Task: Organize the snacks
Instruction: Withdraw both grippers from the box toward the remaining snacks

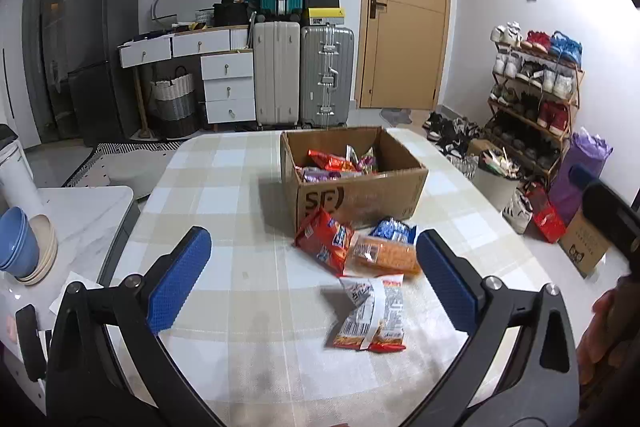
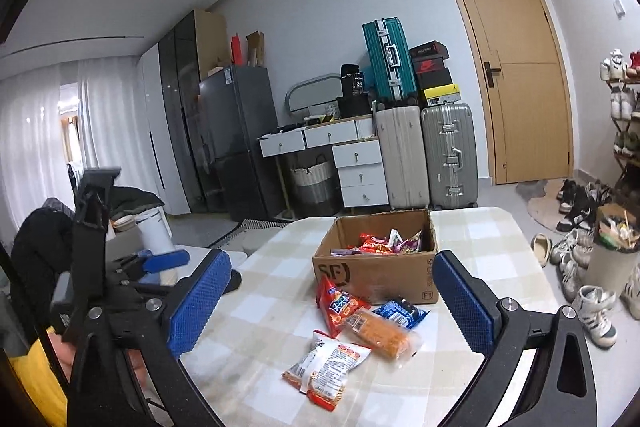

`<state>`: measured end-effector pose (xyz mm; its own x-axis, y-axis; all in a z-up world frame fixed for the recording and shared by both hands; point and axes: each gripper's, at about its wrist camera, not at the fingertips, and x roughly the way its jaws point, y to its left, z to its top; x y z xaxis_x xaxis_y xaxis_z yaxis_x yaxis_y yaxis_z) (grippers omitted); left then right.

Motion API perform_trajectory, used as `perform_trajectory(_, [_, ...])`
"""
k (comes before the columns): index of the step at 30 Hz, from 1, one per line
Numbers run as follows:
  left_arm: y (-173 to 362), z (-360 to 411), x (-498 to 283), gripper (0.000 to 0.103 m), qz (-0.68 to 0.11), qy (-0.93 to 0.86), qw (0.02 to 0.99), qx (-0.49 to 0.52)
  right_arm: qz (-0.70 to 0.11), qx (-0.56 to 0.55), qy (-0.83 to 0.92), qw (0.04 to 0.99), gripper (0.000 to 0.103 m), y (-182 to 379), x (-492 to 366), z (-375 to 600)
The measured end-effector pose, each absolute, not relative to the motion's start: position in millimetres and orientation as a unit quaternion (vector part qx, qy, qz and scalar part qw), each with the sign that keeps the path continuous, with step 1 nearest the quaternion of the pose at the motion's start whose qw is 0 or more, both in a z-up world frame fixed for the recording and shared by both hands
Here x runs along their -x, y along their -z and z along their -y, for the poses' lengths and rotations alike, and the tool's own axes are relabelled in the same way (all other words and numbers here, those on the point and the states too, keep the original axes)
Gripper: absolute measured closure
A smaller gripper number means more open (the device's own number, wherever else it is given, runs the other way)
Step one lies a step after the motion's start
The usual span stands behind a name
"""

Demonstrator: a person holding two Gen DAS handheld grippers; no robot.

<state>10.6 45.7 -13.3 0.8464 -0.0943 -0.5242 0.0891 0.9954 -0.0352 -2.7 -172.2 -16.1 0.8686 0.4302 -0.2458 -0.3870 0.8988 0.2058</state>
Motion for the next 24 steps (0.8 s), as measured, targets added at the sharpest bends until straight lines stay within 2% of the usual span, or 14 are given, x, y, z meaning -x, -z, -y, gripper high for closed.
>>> perform_trajectory(16, [76.6,-37.4,-42.3,0.001,-0.333,0.066,0.941,0.001,-0.168,-0.092,-0.203,0.960,0.001,38.5,-7.2,183.2])
perform_trajectory(24, [123.3,-14.3,-79.6,0.001,-0.409,0.084,0.908,0.001,-0.199,-0.093,-0.202,0.955,0.001,63.1,-24.2,181.6])
